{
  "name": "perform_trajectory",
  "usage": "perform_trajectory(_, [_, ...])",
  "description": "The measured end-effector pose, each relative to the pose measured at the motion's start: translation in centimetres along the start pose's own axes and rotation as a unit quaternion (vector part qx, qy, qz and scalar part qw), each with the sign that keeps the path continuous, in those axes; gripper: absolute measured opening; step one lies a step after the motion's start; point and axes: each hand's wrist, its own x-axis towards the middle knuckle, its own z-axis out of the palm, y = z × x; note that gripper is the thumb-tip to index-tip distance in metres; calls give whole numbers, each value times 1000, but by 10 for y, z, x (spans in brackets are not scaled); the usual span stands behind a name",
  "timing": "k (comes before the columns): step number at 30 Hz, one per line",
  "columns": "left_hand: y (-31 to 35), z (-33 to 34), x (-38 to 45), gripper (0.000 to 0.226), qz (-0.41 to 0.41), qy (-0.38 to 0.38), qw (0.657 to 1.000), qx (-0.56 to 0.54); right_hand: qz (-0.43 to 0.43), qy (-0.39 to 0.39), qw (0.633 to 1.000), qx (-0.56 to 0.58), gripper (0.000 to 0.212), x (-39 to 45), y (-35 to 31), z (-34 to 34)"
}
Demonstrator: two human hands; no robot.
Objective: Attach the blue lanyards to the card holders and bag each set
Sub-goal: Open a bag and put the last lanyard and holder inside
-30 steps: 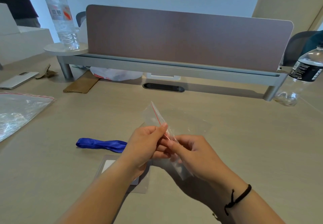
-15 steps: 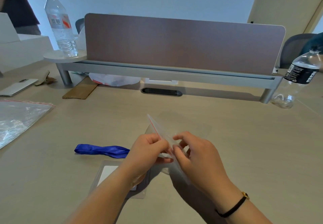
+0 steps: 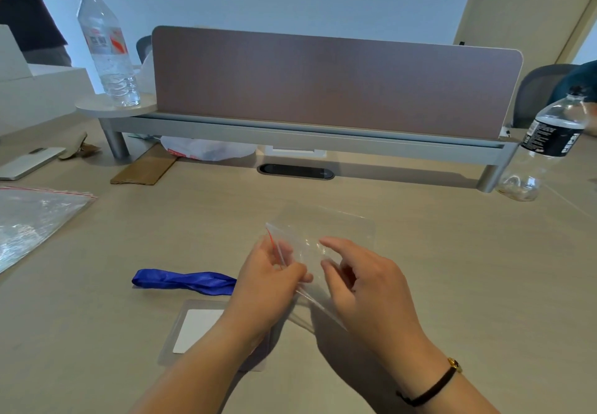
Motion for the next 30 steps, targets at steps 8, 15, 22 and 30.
perform_trajectory(8, [-13, -10, 9, 79, 41, -62, 996, 50, 109, 74, 989, 65, 21, 12, 14, -24])
perform_trajectory(15, [-10, -26, 19, 41, 66, 79, 988, 113, 193, 99, 933, 288, 23, 24, 32, -44])
perform_trajectory(22, [6, -34, 18, 22, 11, -18, 1000, 5, 179, 35, 915, 360, 12, 19, 24, -37])
perform_trajectory(30, [6, -114, 19, 30, 154, -40, 906, 392, 198, 33, 917, 345, 12, 16, 17, -24])
